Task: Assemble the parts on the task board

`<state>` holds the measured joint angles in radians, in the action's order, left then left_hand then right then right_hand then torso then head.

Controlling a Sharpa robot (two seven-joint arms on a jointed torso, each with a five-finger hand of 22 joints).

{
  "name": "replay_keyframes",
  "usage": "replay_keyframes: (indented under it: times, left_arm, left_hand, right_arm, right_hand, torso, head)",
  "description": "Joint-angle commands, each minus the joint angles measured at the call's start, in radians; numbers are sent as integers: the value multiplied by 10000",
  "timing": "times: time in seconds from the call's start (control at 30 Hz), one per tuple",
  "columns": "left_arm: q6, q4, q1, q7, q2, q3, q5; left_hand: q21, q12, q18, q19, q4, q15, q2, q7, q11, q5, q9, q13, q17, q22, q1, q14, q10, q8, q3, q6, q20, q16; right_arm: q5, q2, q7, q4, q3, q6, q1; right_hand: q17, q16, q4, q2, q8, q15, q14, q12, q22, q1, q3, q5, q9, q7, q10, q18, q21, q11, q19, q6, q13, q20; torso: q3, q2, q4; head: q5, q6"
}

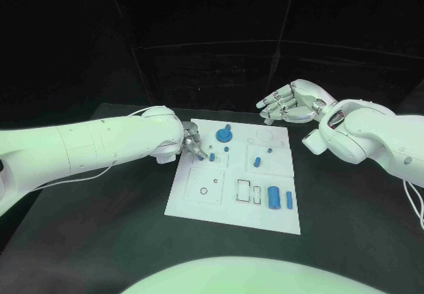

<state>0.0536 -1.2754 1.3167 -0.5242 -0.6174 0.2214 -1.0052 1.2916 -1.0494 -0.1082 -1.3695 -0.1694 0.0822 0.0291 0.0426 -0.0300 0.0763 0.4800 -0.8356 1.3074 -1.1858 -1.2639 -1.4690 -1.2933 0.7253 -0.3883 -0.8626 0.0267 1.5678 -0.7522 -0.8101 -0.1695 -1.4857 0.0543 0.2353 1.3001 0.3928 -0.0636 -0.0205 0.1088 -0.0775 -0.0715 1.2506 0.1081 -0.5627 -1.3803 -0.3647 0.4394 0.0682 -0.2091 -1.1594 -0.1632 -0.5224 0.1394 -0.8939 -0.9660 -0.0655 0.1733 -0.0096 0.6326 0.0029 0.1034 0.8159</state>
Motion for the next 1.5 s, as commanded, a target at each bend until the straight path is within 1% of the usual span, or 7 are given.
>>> replay_keyframes:
  times: [0.03,0.3,0.47,0.77,1.23,1.33,1.5]
  left_arm:
    - [166,23,-18,-7,11,16,141]
    - [199,-84,-18,27,-53,15,374]
    - [262,-225,-7,-9,-190,10,420]
    - [696,-308,168,-151,-237,0,433]
    - [1201,8,322,-344,23,-4,434]
    - [1512,170,349,-370,164,-5,434]
    - [2220,531,392,-461,416,-7,456]
  left_hand:
    - [-46,38,192,-13,342,29,-237,-3,5,30,-11,13,2571,17,-320,-1003,70,-40,-388,53,0,1]
    - [-89,122,181,15,318,10,-313,34,34,27,-5,115,2557,63,-290,-1000,118,-53,-513,76,14,-5]
    - [-90,103,182,15,301,1,-345,38,43,14,18,87,2558,58,-264,-1000,104,-27,-557,60,22,-5]
    - [-81,117,184,6,340,-3,-322,25,36,-4,86,113,2594,38,-265,-1009,96,42,-616,39,31,12]
    - [-89,139,181,11,363,-2,-317,20,32,-20,136,147,2619,43,-264,-1015,99,85,-660,41,34,23]
    - [-90,142,181,11,377,-2,-310,18,30,-25,159,150,2633,41,-266,-1018,97,102,-679,49,35,30]
    - [-116,170,174,29,423,-1,-272,14,27,-34,214,186,2634,68,-274,-1018,106,137,-722,75,37,30]
  right_arm:
    - [-7,1,-88,-22,-6,-46,22]
    - [-7,-4,-88,-30,-6,-55,22]
    - [-7,-9,-90,-35,-6,-64,22]
    - [-7,15,-91,-22,-6,-73,22]
    - [-7,84,-102,29,-6,-84,22]
    - [-7,100,-102,36,-6,-90,22]
    - [-7,124,-103,50,-6,-99,22]
  right_hand:
    - [-10,-13,39,-6,-58,-30,28,65,12,62,-5,22,-2,-26,67,-160,48,-18,30,-5,13,-1]
    - [-10,-13,39,-6,-58,-30,28,65,12,62,-5,22,-2,-26,67,-160,48,-18,30,-5,13,-1]
    - [-10,-13,39,-6,-58,-30,28,65,12,62,-5,22,-2,-26,67,-160,48,-18,30,-5,13,-1]
    - [-10,-13,39,-6,-58,-30,28,65,12,62,-5,22,-2,-26,67,-160,48,-18,30,-5,13,-1]
    - [-49,-14,52,-13,-58,-33,30,67,16,72,-10,22,-2,-28,73,-159,58,-15,27,0,14,1]
    - [-49,-14,52,-13,-58,-33,30,67,16,72,-10,22,-2,-28,73,-159,58,-15,27,0,14,1]
    - [-49,-14,52,-13,-58,-33,30,67,16,72,-10,22,-2,-28,73,-159,58,-15,27,0,14,1]
  torso:
    - [0,-2,9]
    - [0,-4,6]
    - [3,-8,10]
    - [-2,2,-3]
    - [-1,1,-2]
    - [1,9,-14]
    - [1,0,-4]
  head:
    - [4,9]
    - [9,-5]
    - [-3,-5]
    - [16,-12]
    - [15,37]
    - [15,35]
    - [11,49]
